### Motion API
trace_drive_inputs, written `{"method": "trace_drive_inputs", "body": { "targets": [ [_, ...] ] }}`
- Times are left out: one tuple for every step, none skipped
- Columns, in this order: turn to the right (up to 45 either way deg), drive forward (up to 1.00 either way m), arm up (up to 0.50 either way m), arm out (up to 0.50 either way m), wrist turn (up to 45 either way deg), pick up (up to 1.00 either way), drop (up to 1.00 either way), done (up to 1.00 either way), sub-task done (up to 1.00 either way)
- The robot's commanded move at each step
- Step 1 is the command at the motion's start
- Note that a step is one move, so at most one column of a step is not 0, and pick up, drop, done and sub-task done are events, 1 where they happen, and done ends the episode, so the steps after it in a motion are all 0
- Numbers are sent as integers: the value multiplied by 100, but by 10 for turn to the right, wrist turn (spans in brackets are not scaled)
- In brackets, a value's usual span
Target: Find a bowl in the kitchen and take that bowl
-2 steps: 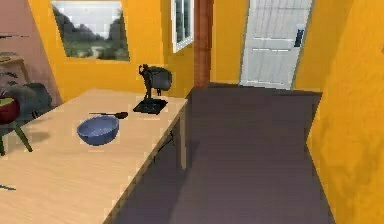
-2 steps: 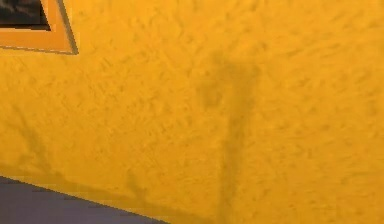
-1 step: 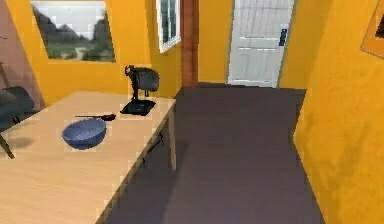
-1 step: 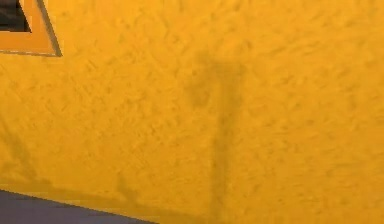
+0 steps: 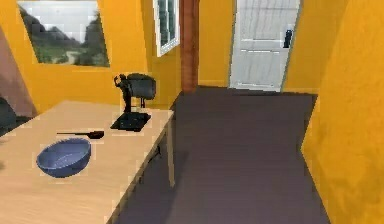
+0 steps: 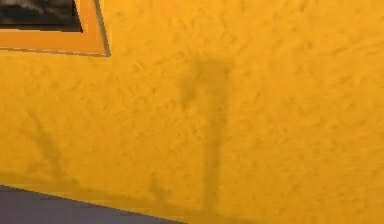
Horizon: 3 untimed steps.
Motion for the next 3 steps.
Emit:
{"method": "trace_drive_inputs", "body": {
  "targets": [
    [-450,0,0,0,0,0,0,0,0],
    [-450,0,0,0,0,0,0,0,0],
    [-330,0,0,0,0,0,0,0,0]
  ]
}}
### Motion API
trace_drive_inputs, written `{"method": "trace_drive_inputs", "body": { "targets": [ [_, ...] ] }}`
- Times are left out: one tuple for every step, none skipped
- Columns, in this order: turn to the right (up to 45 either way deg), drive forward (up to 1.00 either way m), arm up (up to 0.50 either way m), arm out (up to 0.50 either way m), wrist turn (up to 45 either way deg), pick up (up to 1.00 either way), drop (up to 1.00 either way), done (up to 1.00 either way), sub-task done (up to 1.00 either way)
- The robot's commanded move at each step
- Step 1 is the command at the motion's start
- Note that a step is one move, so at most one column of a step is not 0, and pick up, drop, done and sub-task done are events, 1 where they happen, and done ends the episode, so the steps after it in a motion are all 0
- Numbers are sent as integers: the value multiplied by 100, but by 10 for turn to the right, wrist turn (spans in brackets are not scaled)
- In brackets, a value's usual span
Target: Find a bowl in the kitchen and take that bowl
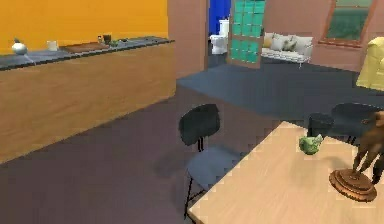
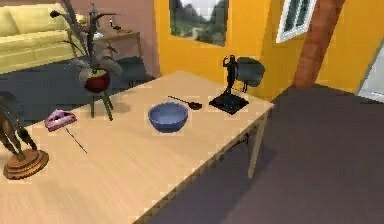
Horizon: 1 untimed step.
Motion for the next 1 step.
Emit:
{"method": "trace_drive_inputs", "body": {
  "targets": [
    [450,0,0,0,0,0,0,0,0]
  ]
}}
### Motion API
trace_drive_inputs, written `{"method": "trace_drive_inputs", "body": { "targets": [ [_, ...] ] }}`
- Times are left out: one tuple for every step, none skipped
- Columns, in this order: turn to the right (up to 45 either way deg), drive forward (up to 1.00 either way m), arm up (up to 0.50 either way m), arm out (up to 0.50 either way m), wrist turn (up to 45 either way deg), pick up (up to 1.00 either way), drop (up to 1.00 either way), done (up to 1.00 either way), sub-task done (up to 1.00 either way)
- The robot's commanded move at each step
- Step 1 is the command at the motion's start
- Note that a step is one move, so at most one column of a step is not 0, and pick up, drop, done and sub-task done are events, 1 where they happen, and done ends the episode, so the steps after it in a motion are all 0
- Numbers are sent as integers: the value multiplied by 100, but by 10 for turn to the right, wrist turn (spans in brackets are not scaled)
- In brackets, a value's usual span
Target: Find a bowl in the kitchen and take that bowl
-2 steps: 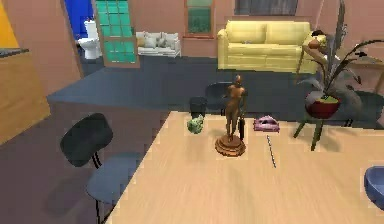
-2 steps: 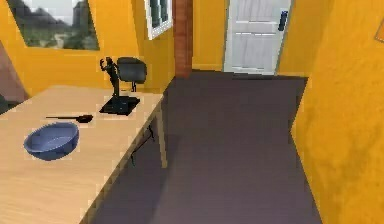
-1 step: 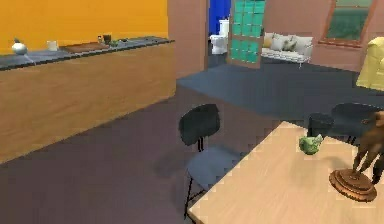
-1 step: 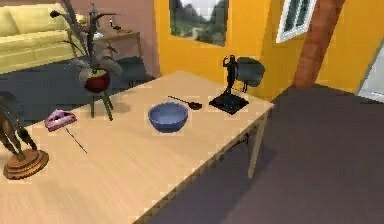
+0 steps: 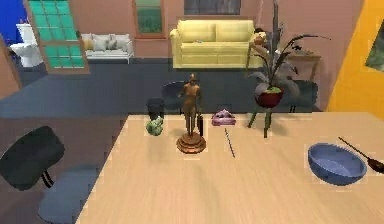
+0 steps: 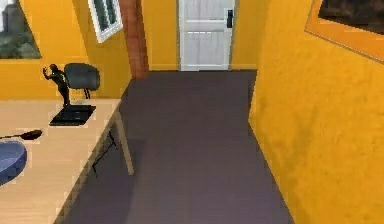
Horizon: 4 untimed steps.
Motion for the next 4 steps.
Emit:
{"method": "trace_drive_inputs", "body": {
  "targets": [
    [450,0,0,0,0,0,0,0,0],
    [330,0,0,0,0,0,0,0,0],
    [0,80,0,0,0,0,0,0,0],
    [-450,0,0,0,0,0,0,0,0]
  ]
}}
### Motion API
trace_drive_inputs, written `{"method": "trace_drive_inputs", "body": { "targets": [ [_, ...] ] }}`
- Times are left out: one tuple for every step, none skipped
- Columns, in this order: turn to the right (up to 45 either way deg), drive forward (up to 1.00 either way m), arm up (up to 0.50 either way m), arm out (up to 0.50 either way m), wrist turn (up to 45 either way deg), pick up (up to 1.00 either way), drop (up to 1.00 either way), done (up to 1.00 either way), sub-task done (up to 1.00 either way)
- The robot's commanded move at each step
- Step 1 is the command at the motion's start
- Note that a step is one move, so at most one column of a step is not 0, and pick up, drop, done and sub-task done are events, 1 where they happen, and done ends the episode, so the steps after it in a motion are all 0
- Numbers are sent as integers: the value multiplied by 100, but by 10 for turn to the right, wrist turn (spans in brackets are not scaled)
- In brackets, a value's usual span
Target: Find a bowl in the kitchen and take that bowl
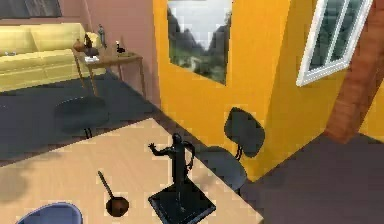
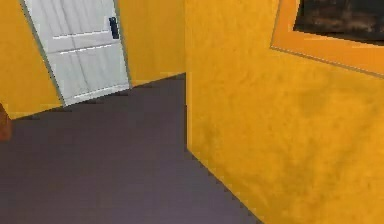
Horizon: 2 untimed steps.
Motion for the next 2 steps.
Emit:
{"method": "trace_drive_inputs", "body": {
  "targets": [
    [-450,0,0,0,0,0,0,0,0],
    [-450,0,0,0,0,0,0,0,0]
  ]
}}
